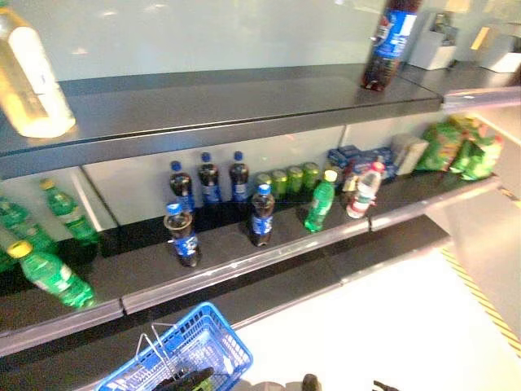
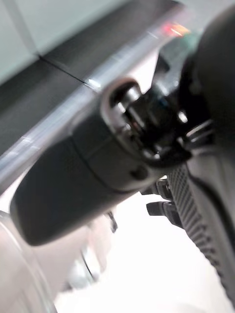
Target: Pick up the drink and place into the basket.
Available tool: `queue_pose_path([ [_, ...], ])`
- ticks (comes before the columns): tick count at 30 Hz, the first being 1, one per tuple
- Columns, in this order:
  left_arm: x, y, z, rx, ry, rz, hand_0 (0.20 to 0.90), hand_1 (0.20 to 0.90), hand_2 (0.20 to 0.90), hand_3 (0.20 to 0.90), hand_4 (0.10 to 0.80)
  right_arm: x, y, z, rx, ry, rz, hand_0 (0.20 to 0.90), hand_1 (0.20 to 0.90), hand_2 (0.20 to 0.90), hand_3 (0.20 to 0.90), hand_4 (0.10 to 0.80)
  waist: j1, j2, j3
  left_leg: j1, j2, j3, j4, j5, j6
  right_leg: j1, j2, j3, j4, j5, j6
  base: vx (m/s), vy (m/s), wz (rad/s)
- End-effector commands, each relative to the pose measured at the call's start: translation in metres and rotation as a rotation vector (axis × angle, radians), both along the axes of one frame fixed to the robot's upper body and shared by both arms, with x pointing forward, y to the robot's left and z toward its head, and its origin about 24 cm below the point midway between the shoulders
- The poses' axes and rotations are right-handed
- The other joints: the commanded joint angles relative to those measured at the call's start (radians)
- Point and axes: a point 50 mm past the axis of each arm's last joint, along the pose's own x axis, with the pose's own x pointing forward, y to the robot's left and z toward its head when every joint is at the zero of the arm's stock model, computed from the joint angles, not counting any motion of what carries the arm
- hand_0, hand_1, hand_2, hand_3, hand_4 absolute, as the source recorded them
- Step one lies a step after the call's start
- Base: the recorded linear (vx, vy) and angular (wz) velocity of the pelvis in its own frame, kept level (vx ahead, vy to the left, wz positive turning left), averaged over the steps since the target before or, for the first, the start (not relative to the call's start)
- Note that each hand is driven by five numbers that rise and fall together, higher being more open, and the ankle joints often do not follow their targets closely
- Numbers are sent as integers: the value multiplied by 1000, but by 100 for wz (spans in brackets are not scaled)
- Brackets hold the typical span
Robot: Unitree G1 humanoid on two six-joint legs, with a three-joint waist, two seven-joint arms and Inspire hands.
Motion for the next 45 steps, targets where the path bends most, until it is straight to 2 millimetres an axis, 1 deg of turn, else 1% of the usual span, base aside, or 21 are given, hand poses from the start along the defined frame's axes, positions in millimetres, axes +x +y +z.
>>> queue_pose_path([
  [1, 56, -5, 16, -56, -244, -46, 300, 300, 300, 200, 100, 39, -35, 19, -91, -122, 21, 900, 900, 900, 900, 800, 9, 74, 62, -41, 13, -53, 29, -33, -16, 5, 7, -122, 33, -23, 62, -243, -4, -146],
  [5, 56, 0, 18, -48, -249, -54, 300, 300, 300, 200, 100, 37, -36, 19, -93, -128, 0, 900, 900, 900, 900, 800, 5, 76, 59, -46, 33, 18, 6, -13, -7, -3, -8, -136, 126, -39, 54, -193, -28, -136],
  [6, 57, 0, 18, -43, -251, -61, 300, 300, 300, 200, 100, 38, -36, 19, -89, -138, -17, 900, 900, 900, 900, 800, 3, 82, 55, -55, 42, 50, 0, -2, 2, -2, -11, -135, 183, -59, 43, -202, -46, -58],
  [8, 59, -1, 18, -43, -255, -65, 300, 300, 300, 200, 100, 39, -35, 19, -82, -144, -24, 900, 900, 900, 900, 800, 3, 86, 50, -62, 48, 70, -5, 4, 6, 1, -13, -145, 208, -68, 36, -199, -64, -85],
  [12, 62, -3, 19, -45, -274, -44, 300, 300, 300, 200, 100, 49, -25, 17, -57, -163, 18, 900, 900, 900, 900, 800, 29, 105, 33, -52, 68, 178, -34, 5, 13, 62, -37, -276, 250, -118, 21, -162, -143, -85],
  [13, 60, -2, 19, -43, -275, -37, 300, 300, 300, 200, 100, 51, -22, 16, -50, -159, 34, 900, 900, 900, 900, 800, 43, 107, 22, -33, 66, 199, -42, -19, 7, 111, -37, -326, 200, -146, 31, -3, -180, -132],
  [14, 59, -1, 19, -44, -275, -20, 300, 300, 300, 200, 100, 52, -21, 16, -50, -155, 55, 900, 900, 900, 900, 800, 50, 106, 19, -27, 66, 224, -43, -18, 3, 136, -40, -356, 168, -141, 30, 18, -275, -154],
  [15, 58, 1, 19, -46, -278, -2, 300, 300, 300, 200, 100, 54, -18, 15, -47, -145, 75, 900, 900, 900, 900, 800, 56, 105, 12, -24, 75, 264, -36, -15, -5, 168, -25, -389, 100, -157, 23, -27, -270, -137],
  [19, 58, -3, 19, -59, -281, -38, 300, 300, 300, 200, 100, 54, -13, 13, -36, -142, 53, 900, 900, 900, 900, 800, 37, 100, 8, -33, 110, 299, -15, 0, -16, 184, 32, -350, 49, -198, 2, -11, -290, -74],
  [23, 59, -10, 17, -69, -295, -50, 300, 300, 300, 200, 100, 49, -10, 11, -27, -130, 54, 900, 900, 900, 900, 800, 21, 97, 8, -35, 131, 312, -4, 8, -27, 190, 52, -338, 34, -206, -14, 12, -196, -42],
  [29, 64, -19, 16, -80, -308, -70, 300, 300, 300, 200, 100, 49, -5, 9, -18, -140, 49, 900, 900, 900, 900, 800, 3, 100, 12, -57, 159, 295, 52, 1, -44, 182, 85, -315, 44, -231, -46, 8, -191, -12],
  [30, 67, -23, 16, -78, -307, -73, 300, 300, 300, 200, 100, 53, -4, 10, -12, -156, 65, 900, 900, 900, 900, 800, -3, 99, 21, -86, 175, 272, 127, -12, -56, 170, 93, -301, 68, -244, -65, -16, -264, 3],
  [31, 68, -24, 16, -77, -306, -69, 300, 300, 300, 200, 100, 54, -4, 11, -10, -162, 68, 900, 900, 900, 900, 800, -4, 97, 24, -98, 181, 262, 163, -19, -60, 167, 94, -298, 74, -247, -71, -16, -340, -7],
  [33, 68, -27, 14, -78, -298, -67, 300, 300, 300, 200, 100, 59, -2, 11, -7, -174, 85, 900, 900, 900, 900, 800, -3, 91, 35, -147, 211, 226, 304, 13, -90, 168, 104, -291, 80, -255, -98, -19, -295, -30],
  [34, 66, -29, 13, -83, -295, -59, 300, 300, 300, 200, 100, 62, -2, 12, -6, -177, 106, 900, 900, 900, 900, 800, 1, 81, 45, -196, 234, 206, 404, 84, -93, 162, 105, -288, 78, -241, -123, -30, -232, -34],
  [36, 64, -30, 13, -87, -293, -54, 300, 300, 300, 200, 100, 63, -2, 13, -8, -181, 121, 900, 900, 900, 900, 800, 4, 79, 50, -220, 244, 181, 450, 100, -95, 164, 108, -275, 77, -241, -131, 9, -144, -30],
  [37, 63, -30, 12, -91, -288, -45, 300, 300, 300, 200, 100, 65, -3, 14, -11, -186, 133, 900, 900, 900, 900, 800, 16, 80, 58, -256, 218, 121, 486, 95, -87, 170, 109, -252, 76, -241, -132, 77, -79, -38],
  [38, 61, -31, 11, -94, -283, -36, 300, 300, 300, 200, 100, 68, -4, 15, -15, -188, 149, 900, 900, 900, 900, 800, 33, 84, 66, -278, 162, 77, 478, 63, -66, 179, 109, -228, 72, -240, -126, 167, -13, -55],
  [39, 55, -32, 9, -100, -275, -37, 300, 300, 300, 200, 100, 72, -7, 17, -18, -190, 158, 900, 900, 900, 900, 800, 57, 103, 68, -279, 106, 35, 361, 54, -57, 190, 123, -192, 66, -247, -112, 224, 45, -87],
  [42, 48, -31, 8, -110, -267, -44, 300, 300, 300, 200, 100, 75, -12, 19, -31, -188, 149, 900, 900, 900, 900, 800, 64, 139, 61, -257, 101, 42, 122, 114, -75, 215, 152, -158, 42, -261, -99, 250, 79, -89],
  [45, 41, -31, 6, -108, -251, -38, 300, 300, 300, 200, 100, 73, -12, 18, -39, -167, 162, 900, 900, 900, 900, 800, 88, 168, 61, -298, 88, 5, 8, 203, -107, 252, 181, -122, 30, -280, -97, 278, 37, -17],
])
